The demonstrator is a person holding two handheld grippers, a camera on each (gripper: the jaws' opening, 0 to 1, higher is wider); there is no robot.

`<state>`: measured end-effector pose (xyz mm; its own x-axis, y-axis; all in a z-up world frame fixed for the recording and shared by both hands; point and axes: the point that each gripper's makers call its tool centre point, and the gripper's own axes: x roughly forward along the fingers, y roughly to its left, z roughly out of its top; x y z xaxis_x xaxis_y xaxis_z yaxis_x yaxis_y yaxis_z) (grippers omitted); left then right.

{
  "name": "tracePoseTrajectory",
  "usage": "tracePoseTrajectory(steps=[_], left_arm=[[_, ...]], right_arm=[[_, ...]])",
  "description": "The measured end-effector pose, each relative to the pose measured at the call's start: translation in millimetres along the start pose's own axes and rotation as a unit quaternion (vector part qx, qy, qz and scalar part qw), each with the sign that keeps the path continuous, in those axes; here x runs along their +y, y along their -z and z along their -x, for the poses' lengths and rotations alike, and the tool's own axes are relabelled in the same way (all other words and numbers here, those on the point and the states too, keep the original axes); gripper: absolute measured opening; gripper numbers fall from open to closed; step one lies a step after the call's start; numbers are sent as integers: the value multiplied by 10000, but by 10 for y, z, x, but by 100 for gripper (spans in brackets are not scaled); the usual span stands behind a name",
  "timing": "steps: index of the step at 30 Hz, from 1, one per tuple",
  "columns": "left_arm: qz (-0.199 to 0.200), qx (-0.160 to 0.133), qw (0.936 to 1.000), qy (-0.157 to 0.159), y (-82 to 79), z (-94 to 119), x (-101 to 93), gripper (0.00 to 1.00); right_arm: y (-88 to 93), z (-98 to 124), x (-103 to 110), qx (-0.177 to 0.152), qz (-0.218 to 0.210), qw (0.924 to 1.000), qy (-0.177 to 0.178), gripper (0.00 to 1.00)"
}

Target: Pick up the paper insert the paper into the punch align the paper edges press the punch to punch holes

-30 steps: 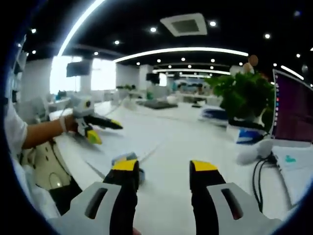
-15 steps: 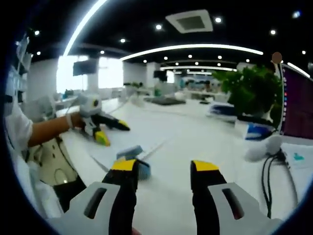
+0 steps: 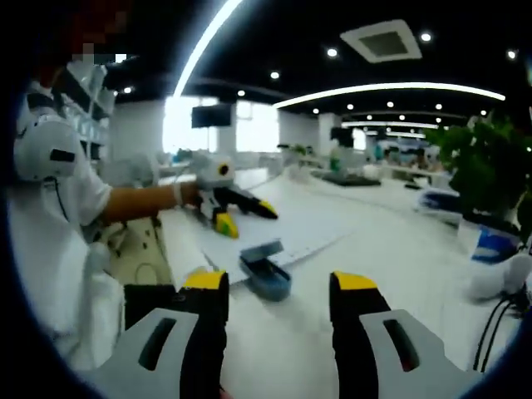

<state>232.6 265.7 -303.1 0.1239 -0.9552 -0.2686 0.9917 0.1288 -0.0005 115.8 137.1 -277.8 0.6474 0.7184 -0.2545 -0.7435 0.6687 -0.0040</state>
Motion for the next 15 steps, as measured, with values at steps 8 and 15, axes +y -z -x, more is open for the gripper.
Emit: tracePoseTrajectory(steps=[8,15], left_arm=[[2,-17,10000,3,0,-7,21,64],[-2,-60,10000,29,-7,-16,40,63]], right_arm=[[46,-191,102,51,117,9935,-1128,42],[164,-241,9,299,159,9858,-1642,36]])
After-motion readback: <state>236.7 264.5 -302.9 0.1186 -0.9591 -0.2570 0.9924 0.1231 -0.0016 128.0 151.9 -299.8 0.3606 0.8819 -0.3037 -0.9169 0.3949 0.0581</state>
